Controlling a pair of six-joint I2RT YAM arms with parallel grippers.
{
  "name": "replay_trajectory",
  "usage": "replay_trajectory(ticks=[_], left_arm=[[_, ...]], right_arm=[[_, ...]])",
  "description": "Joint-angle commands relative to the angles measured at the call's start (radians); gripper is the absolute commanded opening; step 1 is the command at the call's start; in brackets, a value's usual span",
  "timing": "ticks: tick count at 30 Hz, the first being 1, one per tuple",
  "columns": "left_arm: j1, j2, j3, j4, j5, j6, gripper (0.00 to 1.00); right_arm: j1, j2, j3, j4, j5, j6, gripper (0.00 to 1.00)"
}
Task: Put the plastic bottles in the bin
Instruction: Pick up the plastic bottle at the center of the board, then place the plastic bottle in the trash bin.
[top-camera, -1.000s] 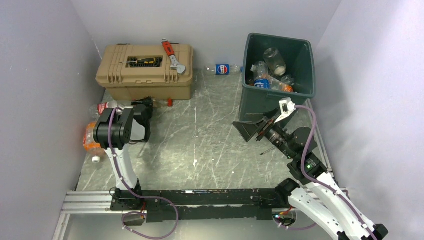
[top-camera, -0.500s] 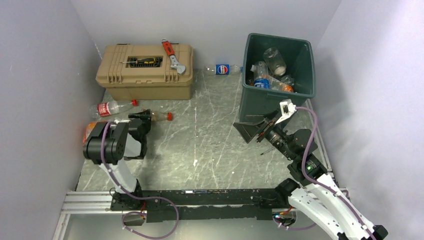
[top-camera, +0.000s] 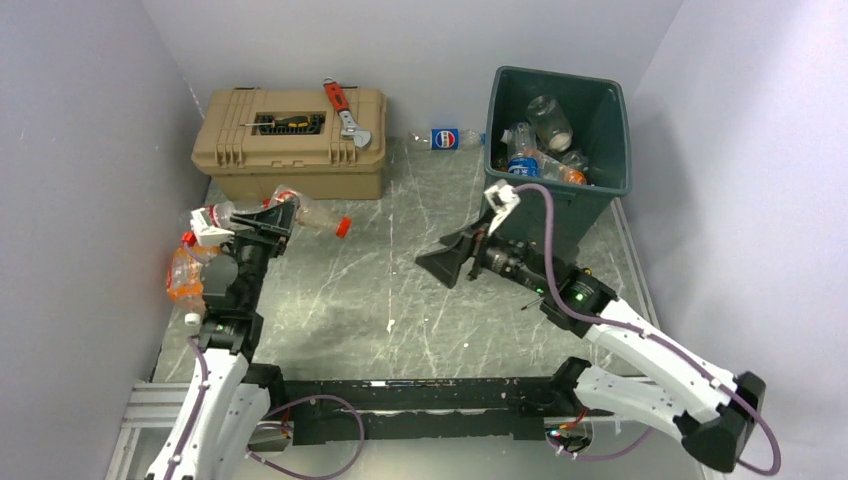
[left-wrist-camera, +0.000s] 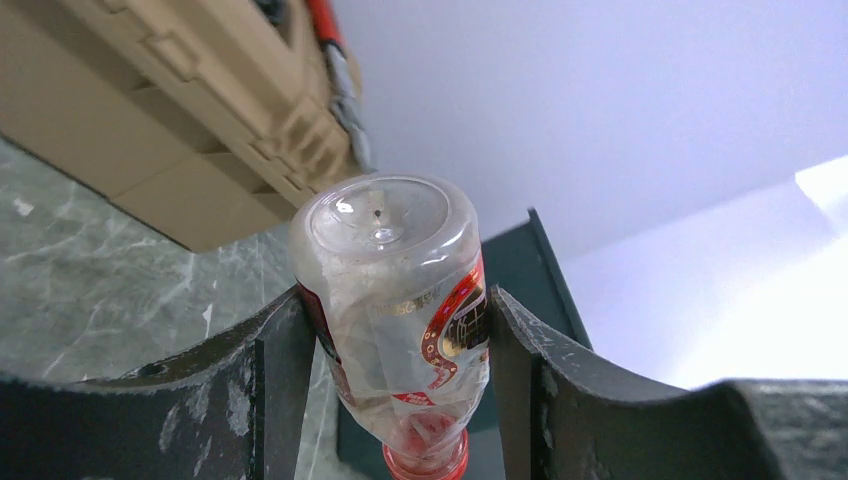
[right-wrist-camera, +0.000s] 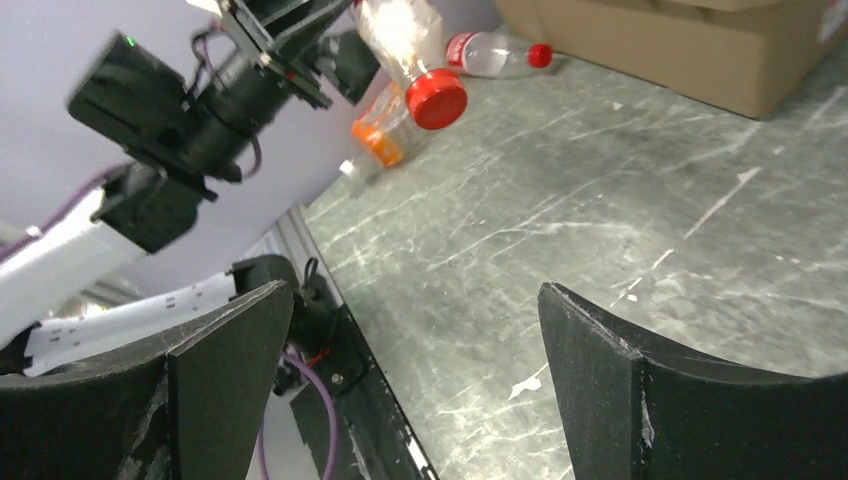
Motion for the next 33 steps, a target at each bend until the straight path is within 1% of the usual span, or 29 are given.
replay_trajectory(ticks=[1,2,4,6,8,10,12,14,16,19,27,30,33], left_arm=[[-0.004,-0.053,0.12,-0.318,0.231,0.16,0.0],[-0.009,-0.05,0.141,-0.329,0.275,0.167,0.0],[-0.021,-0.069,0.133,-0.274,0.317,0.126,0.0],[-0.034,-0.094,0.072,-0.133,0.316,0.015,0.0],[-0.04,-0.091,0.009,0.007,0.302,-0.116,0.0],[-0.052,-0.076,-0.029,0.092,0.272,-0.221,0.0],[-0.063,-0.066,-0.041,0.141,0.245,-0.275,0.0],[-0.069,-0.067,-0.017,0.129,0.235,-0.277,0.0],[-0.075,-0.078,0.009,0.094,0.222,-0.263,0.0],[-0.086,-0.091,0.009,0.103,0.189,-0.267,0.0],[-0.11,-0.089,0.036,0.091,0.196,-0.256,0.0],[-0.116,-0.091,0.036,0.094,0.199,-0.259,0.0],[-0.118,-0.097,0.038,0.092,0.199,-0.262,0.0]], right_arm=[[0.138,0.109,0.158,-0.078,0.124,-0.146,0.99],[0.166,0.133,0.171,-0.08,0.155,-0.152,0.99],[0.205,0.146,0.152,-0.025,0.226,-0.144,1.0],[0.228,0.12,0.044,0.151,0.28,-0.11,1.0],[0.233,0.11,-0.041,0.307,0.296,-0.071,1.0],[0.245,0.129,-0.092,0.445,0.309,-0.046,1.0],[0.267,0.17,-0.095,0.532,0.321,-0.043,1.0],[0.298,0.216,-0.074,0.585,0.347,-0.061,1.0],[0.325,0.262,-0.034,0.606,0.371,-0.081,1.0],[0.352,0.321,0.015,0.618,0.395,-0.096,1.0],[0.366,0.417,0.091,0.614,0.466,-0.095,0.99],[0.366,0.445,0.121,0.591,0.471,-0.094,0.94],[0.366,0.461,0.139,0.575,0.456,-0.089,0.86]])
